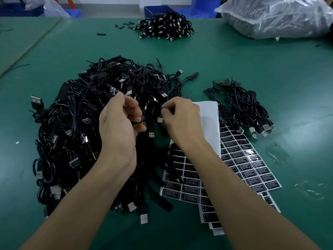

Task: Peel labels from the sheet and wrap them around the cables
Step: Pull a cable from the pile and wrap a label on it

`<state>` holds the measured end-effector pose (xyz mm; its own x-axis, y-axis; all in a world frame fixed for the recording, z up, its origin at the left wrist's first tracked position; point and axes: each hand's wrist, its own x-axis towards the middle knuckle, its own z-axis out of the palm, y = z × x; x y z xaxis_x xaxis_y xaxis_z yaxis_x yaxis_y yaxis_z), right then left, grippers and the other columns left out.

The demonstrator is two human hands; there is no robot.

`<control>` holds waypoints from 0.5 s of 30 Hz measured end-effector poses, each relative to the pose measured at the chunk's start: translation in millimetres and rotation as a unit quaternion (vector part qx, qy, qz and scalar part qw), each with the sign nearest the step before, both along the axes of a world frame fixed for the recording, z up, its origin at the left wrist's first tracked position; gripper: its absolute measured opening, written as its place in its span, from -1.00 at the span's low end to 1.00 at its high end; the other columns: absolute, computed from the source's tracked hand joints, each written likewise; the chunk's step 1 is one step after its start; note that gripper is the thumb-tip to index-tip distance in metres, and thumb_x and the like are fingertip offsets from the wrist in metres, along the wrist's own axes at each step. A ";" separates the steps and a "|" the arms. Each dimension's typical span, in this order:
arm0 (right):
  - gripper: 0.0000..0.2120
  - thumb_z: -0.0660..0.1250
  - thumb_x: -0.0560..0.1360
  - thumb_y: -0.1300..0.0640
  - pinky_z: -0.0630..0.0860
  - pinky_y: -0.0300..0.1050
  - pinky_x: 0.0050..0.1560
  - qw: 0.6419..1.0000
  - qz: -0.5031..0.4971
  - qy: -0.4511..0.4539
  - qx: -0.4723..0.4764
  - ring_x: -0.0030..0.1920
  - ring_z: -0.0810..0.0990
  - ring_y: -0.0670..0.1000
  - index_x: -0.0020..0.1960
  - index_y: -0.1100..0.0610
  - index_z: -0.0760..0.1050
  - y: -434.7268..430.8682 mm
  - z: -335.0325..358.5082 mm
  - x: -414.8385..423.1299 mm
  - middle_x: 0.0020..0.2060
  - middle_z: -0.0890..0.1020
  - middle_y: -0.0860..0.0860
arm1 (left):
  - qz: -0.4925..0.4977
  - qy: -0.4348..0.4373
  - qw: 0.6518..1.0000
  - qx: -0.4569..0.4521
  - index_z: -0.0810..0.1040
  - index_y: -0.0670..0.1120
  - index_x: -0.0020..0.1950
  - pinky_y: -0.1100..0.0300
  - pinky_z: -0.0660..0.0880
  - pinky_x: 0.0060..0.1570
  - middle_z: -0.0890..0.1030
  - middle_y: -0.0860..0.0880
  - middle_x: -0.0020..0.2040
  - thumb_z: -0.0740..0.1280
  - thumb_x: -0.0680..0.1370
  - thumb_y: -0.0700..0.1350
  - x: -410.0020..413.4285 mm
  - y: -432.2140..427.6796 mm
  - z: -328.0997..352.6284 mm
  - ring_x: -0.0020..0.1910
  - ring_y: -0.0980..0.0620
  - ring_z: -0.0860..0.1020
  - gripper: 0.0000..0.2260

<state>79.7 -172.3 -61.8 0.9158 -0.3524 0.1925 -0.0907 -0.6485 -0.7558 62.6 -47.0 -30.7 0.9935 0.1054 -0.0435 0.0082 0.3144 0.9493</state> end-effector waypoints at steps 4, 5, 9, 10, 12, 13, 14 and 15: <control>-0.78 0.33 0.57 0.29 0.52 -0.41 -0.11 0.978 -0.034 -0.118 0.169 -0.21 0.59 -0.26 -0.06 -0.02 0.61 -6.7 14.6 -3.7 -0.23 0.61 -0.24 | -0.020 -0.009 0.999 0.028 0.50 -0.03 -0.27 0.27 0.46 -0.38 0.49 0.09 -0.39 0.19 0.68 -0.12 1.4 0.2 -0.9 -0.36 0.16 0.44 -0.68; -0.78 0.34 0.56 0.31 0.58 -0.30 -0.05 0.965 -0.029 -0.147 0.215 -0.18 0.61 -0.22 -0.07 -0.02 0.59 -7.5 20.8 -6.0 -0.22 0.63 -0.20 | -0.023 -0.011 0.999 0.034 0.50 -0.04 -0.27 0.27 0.46 -0.38 0.50 0.09 -0.39 0.21 0.67 -0.13 1.7 0.4 -1.4 -0.35 0.15 0.45 -0.69; -0.82 0.36 0.53 0.37 0.63 -0.12 -0.12 0.901 0.078 -0.205 0.374 -0.25 0.65 -0.07 0.02 0.12 0.52 -8.7 42.3 -31.4 -0.23 0.60 0.00 | -0.037 -0.014 0.999 0.037 0.60 -0.07 -0.23 0.23 0.52 -0.34 0.62 0.03 -0.33 0.24 0.67 -0.09 1.2 -0.5 -1.5 -0.27 0.06 0.55 -0.70; -0.82 0.37 0.50 0.37 0.62 -0.13 -0.14 0.885 0.117 -0.196 0.406 -0.27 0.64 -0.06 0.02 0.15 0.51 -9.4 43.6 -40.5 -0.25 0.61 0.00 | -0.046 -0.011 0.998 0.035 0.63 -0.08 -0.21 0.21 0.55 -0.33 0.65 0.01 -0.31 0.23 0.67 -0.05 0.8 -0.8 -1.3 -0.26 0.05 0.58 -0.69; -0.83 0.38 0.42 0.34 0.61 -0.11 -0.18 0.870 0.188 -0.146 0.433 -0.28 0.62 -0.04 -0.03 0.16 0.51 -13.3 41.7 -58.8 -0.31 0.60 -0.06 | -0.076 -0.001 0.996 0.038 0.66 -0.06 -0.14 0.14 0.60 -0.25 0.70 -0.01 -0.25 0.16 0.68 0.07 0.0 -1.5 -1.3 -0.23 0.04 0.64 -0.62; -0.83 0.38 0.40 0.35 0.62 -0.11 -0.21 0.865 0.220 -0.106 0.438 -0.30 0.61 -0.03 -0.07 0.15 0.52 -16.2 39.5 -67.1 -0.32 0.60 -0.04 | -0.093 0.004 0.995 0.042 0.66 -0.06 -0.10 0.11 0.62 -0.20 0.72 -0.03 -0.21 0.12 0.69 0.13 0.0 -1.5 -1.4 -0.20 0.04 0.66 -0.58; -0.83 0.39 0.39 0.38 0.62 -0.12 -0.24 0.861 0.251 -0.059 0.439 -0.31 0.62 0.00 -0.11 0.15 0.53 -19.8 36.9 -74.3 -0.32 0.61 -0.01 | -0.104 0.008 0.994 0.043 0.67 -0.06 -0.06 0.11 0.63 -0.19 0.73 -0.05 -0.18 0.09 0.69 0.16 0.5 -1.0 -1.5 -0.19 0.03 0.68 -0.55; -0.81 0.41 0.40 0.41 0.63 -0.13 -0.25 0.858 0.280 -0.009 0.430 -0.32 0.62 0.02 -0.13 0.15 0.54 -24.2 34.1 -79.8 -0.31 0.61 0.02 | -0.107 0.011 0.994 0.035 0.67 -0.08 -0.02 0.13 0.63 -0.21 0.74 -0.08 -0.16 0.07 0.69 0.17 1.3 -0.4 -1.1 -0.21 0.02 0.69 -0.53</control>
<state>-0.1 -196.4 -27.7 0.9876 0.1227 0.0976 0.0699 0.2124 -0.9747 63.9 -47.4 -31.9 0.9924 -0.1045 -0.0653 0.0885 0.2356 0.9678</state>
